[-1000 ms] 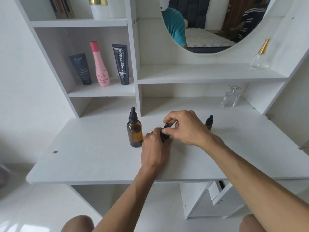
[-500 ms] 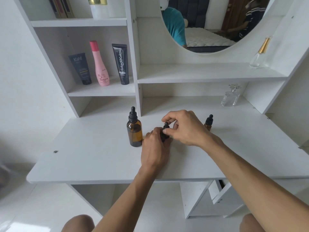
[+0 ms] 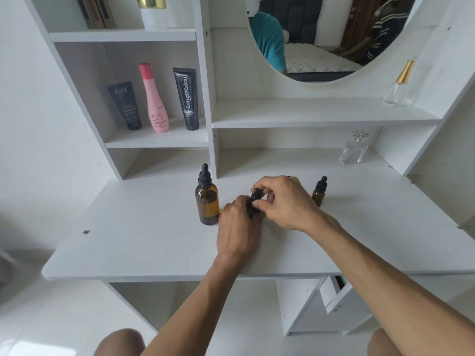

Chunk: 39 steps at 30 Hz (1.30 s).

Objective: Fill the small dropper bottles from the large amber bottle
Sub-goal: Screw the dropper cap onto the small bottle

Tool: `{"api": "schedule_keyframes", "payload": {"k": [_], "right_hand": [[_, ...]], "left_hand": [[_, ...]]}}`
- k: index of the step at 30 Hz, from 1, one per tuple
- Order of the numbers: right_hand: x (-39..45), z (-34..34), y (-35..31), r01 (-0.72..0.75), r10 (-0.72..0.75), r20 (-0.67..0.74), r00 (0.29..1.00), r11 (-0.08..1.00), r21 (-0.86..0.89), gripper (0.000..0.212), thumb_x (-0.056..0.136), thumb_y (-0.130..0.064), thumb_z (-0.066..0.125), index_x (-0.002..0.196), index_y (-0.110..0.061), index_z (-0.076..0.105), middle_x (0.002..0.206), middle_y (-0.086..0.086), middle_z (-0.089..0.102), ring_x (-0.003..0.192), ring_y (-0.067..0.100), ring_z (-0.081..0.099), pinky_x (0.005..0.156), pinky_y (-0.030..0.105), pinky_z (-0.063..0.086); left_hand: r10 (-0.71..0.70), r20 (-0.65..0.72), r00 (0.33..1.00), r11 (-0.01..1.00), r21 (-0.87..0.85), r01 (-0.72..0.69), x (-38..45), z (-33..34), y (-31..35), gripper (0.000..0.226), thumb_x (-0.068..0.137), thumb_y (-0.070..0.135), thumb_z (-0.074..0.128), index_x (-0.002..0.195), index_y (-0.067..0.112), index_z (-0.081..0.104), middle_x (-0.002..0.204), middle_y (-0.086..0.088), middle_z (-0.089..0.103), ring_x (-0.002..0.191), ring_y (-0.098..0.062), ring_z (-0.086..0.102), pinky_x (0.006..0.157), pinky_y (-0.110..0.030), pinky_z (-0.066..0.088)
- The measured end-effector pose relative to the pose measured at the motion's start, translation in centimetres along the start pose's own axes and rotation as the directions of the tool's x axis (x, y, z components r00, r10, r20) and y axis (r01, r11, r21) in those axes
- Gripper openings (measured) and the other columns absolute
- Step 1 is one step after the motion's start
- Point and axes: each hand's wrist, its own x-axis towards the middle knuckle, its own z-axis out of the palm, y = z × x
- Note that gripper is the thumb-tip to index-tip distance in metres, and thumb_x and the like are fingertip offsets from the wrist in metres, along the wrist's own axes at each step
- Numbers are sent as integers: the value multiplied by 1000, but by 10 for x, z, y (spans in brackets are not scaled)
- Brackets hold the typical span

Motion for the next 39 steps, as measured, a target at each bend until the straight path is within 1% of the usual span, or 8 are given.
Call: {"api": "schedule_keyframes", "payload": {"k": [6, 10, 14, 19, 27, 31, 34, 39], "right_hand": [[-5, -1, -5, 20, -20, -10, 1000, 1000, 9, 10, 86, -21, 74, 95, -22, 70, 78, -17, 64, 83, 18, 64, 85, 37, 54], [-12, -9, -7, -9, 18, -139, 990, 998, 63, 15, 86, -18, 72, 101, -18, 71, 88, -9, 71, 81, 14, 67, 83, 29, 53], [-17, -26, -11, -21, 45, -255, 966, 995, 95, 16, 87, -19, 72, 103, -17, 71, 85, -11, 67, 82, 12, 66, 80, 23, 52], [-10, -44, -18, 5, 32, -296, 955, 993, 121, 18, 89, -16, 69, 106, -15, 70, 90, -6, 69, 84, 11, 66, 83, 24, 54], [37, -84, -48, 142, -67, -469, 880, 982, 126, 21, 90, -16, 67, 110, -12, 71, 94, 1, 74, 87, 20, 71, 87, 38, 57], [80, -94, -63, 193, -73, -564, 822, 969, 156, 23, 88, -18, 70, 110, -14, 71, 90, -3, 72, 86, 16, 71, 84, 31, 57], [107, -93, -71, 206, -71, -560, 825, 961, 182, 22, 88, -17, 71, 110, -13, 71, 88, -7, 69, 83, 11, 68, 77, 21, 53], [140, -78, -76, 192, -81, -501, 862, 966, 175, 20, 88, -16, 72, 107, -11, 71, 86, -6, 67, 85, 14, 68, 80, 25, 55]], "left_hand": [[5, 11, 1000, 1000, 17, -5, -2, 0, 0, 24, 88, 27, 64, 108, 14, 63, 90, -1, 71, 87, -27, 61, 73, -45, 52], [-2, 54, 999, 997, 75, -2, -9, -4, 3, 52, 91, 34, 65, 137, 15, 48, 124, -2, 63, 118, -22, 53, 95, -37, 46], [66, 115, 991, 967, 238, -92, -8, -4, 9, 58, 96, 37, 58, 145, 11, 40, 139, -8, 55, 128, -27, 46, 105, -37, 38], [-6, 340, 940, 866, 472, -165, 2, 3, 17, 71, 104, 48, 30, 157, 5, 11, 166, -13, 17, 154, -28, 12, 124, -42, 12], [-127, 418, 899, 789, 592, -164, 17, 11, 10, 70, 104, 49, 11, 159, 8, -5, 169, -6, -10, 155, -20, -14, 124, -48, -7], [-137, 414, 900, 782, 603, -158, 16, 12, 9, 69, 104, 47, 10, 159, 9, -8, 168, -4, -13, 154, -19, -17, 124, -48, -10], [-138, 413, 900, 778, 608, -159, 16, 13, 8, 69, 104, 47, 10, 159, 9, -9, 168, -4, -13, 154, -19, -18, 124, -48, -11], [-135, 408, 903, 774, 613, -161, 15, 14, 8, 70, 104, 47, 10, 159, 9, -10, 168, -4, -14, 154, -19, -18, 123, -48, -11]]}}
